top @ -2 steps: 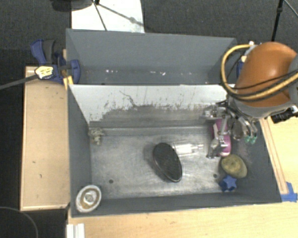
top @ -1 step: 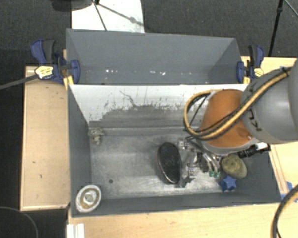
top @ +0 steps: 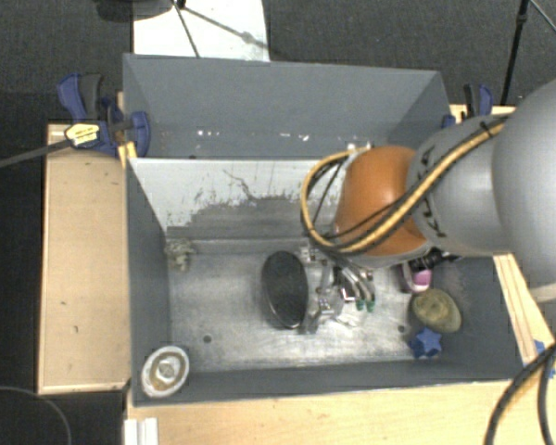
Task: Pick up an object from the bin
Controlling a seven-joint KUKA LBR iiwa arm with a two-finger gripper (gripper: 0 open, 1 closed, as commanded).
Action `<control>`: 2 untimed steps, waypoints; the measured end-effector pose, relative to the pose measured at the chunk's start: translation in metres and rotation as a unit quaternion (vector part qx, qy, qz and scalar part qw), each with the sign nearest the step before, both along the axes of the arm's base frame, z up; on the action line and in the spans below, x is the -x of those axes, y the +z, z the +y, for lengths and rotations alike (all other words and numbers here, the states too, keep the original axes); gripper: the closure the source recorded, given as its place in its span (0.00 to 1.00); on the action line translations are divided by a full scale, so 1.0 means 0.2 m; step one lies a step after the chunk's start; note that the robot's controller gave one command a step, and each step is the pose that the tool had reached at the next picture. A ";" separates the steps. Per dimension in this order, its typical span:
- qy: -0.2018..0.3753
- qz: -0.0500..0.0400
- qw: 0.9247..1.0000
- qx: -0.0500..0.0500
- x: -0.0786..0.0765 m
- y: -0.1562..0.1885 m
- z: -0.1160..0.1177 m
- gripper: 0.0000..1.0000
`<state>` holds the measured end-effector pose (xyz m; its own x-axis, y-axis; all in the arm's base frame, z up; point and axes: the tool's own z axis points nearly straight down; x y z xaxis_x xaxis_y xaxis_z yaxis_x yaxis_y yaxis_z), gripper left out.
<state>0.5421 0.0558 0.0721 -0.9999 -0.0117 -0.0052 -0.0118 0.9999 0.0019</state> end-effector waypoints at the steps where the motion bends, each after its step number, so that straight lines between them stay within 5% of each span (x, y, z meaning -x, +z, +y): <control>1: -0.123 0.003 0.992 -0.001 0.14 0.01 0.41 0.00; 2: -0.123 0.003 0.992 0.001 0.14 0.01 0.40 1.00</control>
Offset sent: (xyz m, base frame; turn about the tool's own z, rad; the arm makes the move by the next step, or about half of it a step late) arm -0.0285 0.0796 0.0025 0.2490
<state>0.5140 0.1355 0.0751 -0.9726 0.2324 0.0004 0.2324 0.9726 0.0002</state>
